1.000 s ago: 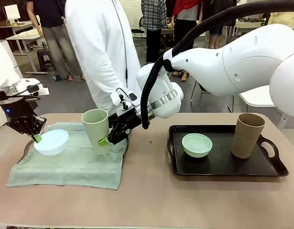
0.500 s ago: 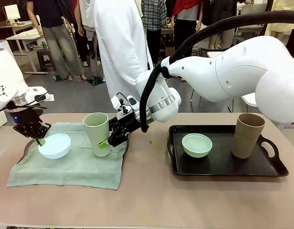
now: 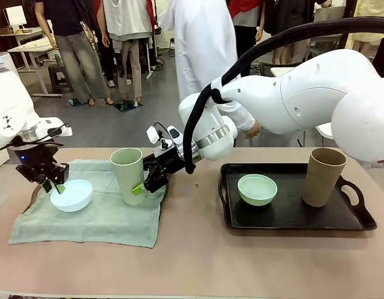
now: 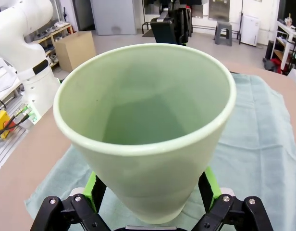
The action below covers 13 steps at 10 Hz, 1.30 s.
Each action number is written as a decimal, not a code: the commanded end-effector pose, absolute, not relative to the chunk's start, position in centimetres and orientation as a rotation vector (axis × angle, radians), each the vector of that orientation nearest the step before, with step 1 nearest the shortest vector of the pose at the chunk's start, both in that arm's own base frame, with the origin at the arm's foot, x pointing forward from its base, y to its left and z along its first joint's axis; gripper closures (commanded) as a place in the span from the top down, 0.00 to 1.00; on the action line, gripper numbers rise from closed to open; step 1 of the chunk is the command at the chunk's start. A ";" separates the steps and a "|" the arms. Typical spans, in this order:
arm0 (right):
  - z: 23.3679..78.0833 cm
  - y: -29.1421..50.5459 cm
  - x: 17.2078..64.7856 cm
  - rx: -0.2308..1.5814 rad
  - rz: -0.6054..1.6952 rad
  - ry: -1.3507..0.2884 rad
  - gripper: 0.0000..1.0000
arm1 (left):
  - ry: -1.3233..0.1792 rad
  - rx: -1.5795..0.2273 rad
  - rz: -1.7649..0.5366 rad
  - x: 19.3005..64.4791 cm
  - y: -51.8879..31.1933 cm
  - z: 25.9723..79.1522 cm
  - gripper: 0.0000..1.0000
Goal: Set up a tray with a mat and arrange the tableware.
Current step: Place the Picnic Bowl and Reusable plastic cup back onto the Handle tray in front of the human's position.
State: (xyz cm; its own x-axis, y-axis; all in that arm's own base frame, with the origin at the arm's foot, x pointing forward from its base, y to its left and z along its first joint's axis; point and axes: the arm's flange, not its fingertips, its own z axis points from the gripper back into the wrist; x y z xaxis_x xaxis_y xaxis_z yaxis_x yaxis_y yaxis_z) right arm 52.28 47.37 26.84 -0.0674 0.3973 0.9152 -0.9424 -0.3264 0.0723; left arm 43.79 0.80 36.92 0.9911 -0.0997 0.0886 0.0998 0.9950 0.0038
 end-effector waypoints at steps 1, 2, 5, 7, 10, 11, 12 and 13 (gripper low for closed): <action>28.0 46.6 52.0 1.105 1.587 -0.648 1.00 | -0.076 0.015 -0.078 43.9 1.0 37.0 1.00; 28.4 46.1 51.6 1.105 1.568 -0.629 1.00 | -0.070 0.015 -0.076 43.9 1.2 37.2 1.00; 29.6 43.2 49.6 1.089 1.487 -0.552 1.00 | -0.077 -0.017 -0.056 43.1 2.5 39.2 0.70; 31.3 40.8 47.6 1.034 1.439 -0.502 1.00 | -0.078 -0.046 -0.044 42.0 3.6 41.3 0.70; 40.2 37.7 43.4 0.802 1.298 -0.495 1.00 | -0.107 -0.080 -0.129 39.2 3.3 48.0 0.70; 42.7 37.6 42.4 0.742 1.226 -0.501 1.00 | -0.123 -0.083 -0.172 38.1 2.5 49.9 0.70; 44.7 38.0 41.3 0.683 1.087 -0.456 1.00 | -0.113 -0.093 -0.219 37.2 1.6 51.6 0.70; 46.9 38.8 40.0 0.672 0.868 -0.352 1.00 | -0.096 -0.099 -0.266 36.5 0.1 52.7 0.70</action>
